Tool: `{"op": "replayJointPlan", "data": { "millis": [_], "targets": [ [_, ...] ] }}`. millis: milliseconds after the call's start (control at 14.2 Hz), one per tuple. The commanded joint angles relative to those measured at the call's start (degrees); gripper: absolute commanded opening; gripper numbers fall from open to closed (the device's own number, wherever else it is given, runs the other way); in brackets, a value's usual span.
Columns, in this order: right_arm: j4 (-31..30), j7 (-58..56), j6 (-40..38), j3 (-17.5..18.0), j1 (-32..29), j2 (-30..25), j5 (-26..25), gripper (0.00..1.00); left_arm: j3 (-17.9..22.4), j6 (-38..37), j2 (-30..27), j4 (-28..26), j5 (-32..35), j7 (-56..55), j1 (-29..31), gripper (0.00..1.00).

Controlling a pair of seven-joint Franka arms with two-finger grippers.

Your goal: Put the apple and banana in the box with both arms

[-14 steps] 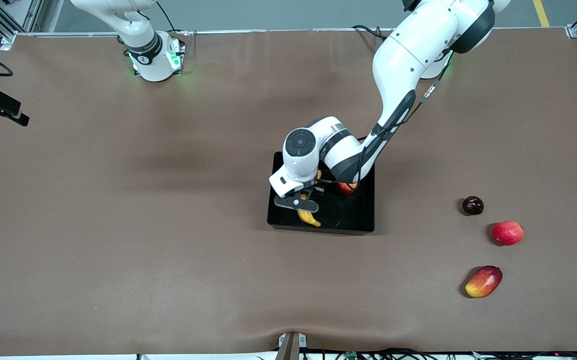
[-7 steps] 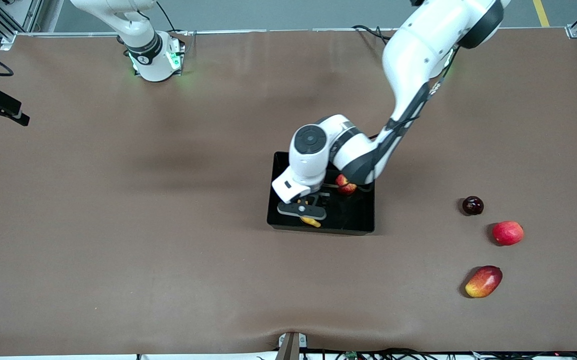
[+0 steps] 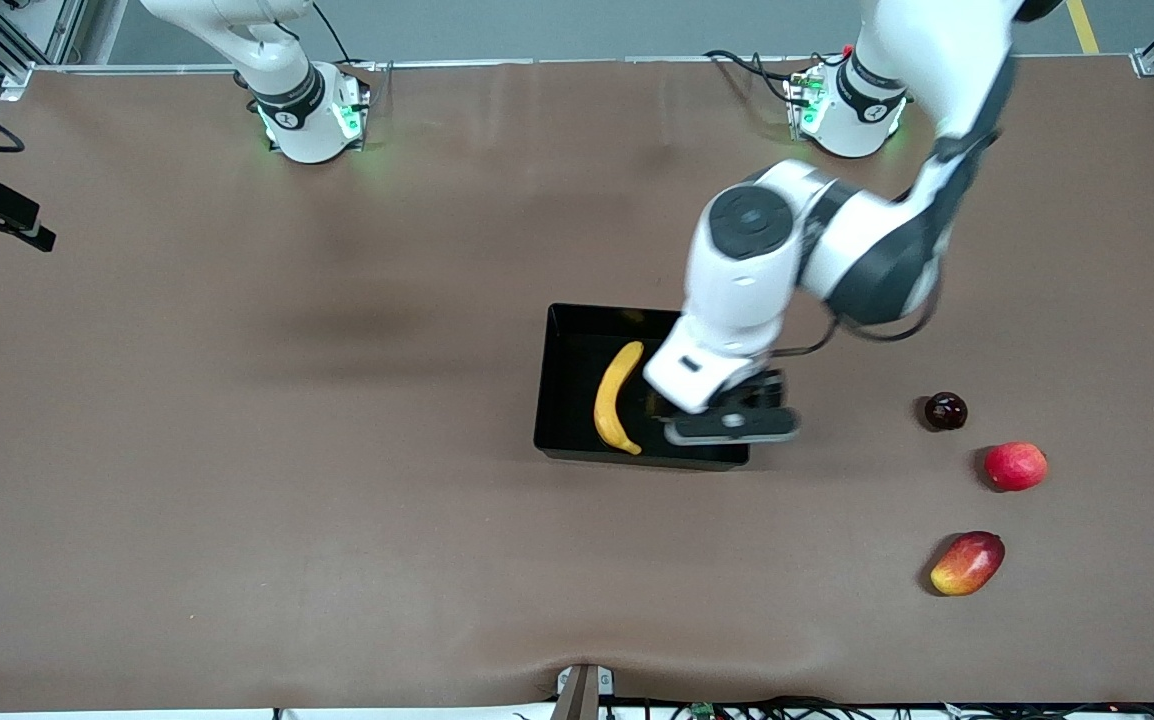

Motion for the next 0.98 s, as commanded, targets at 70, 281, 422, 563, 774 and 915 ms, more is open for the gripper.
{"op": "replayJointPlan", "data": {
  "millis": [70,281,422,563,774,915],
  "targets": [
    [-0.2,-1.0,0.0,0.7,-1.0,-1.0,-0.8,1.0,-0.2,-6.9,-7.2,-2.6,-3.7,0.3,5.9,1.0],
    [-0.2,-1.0,-0.1,0.7,-1.1,-1.0,-0.9,1.0,-0.4,-10.5,-10.5,-2.6,-6.5,2.7,11.4,1.0],
    [-0.2,-1.0,-0.1,0.7,-1.3,-1.0,-0.8,1.0,-0.2,-13.1,-12.2,-2.8,-9.5,10.1,15.2,1.0],
    [-0.2,-1.0,-0.1,0.7,-1.3,-1.0,-0.8,1.0,1.7,-13.8,-16.5,-6.0,-12.8,18.5,16.8,1.0],
    [-0.2,-1.0,0.0,0.7,-1.3,-1.0,-0.9,1.0,10.3,-13.9,-25.0,-13.8,-16.7,26.4,14.1,1.0],
    [-0.2,-0.9,0.0,0.8,-0.9,-1.0,-3.2,1.0,14.1,-13.9,-29.3,-17.6,-17.9,31.1,11.6,1.0]
  ]
}}
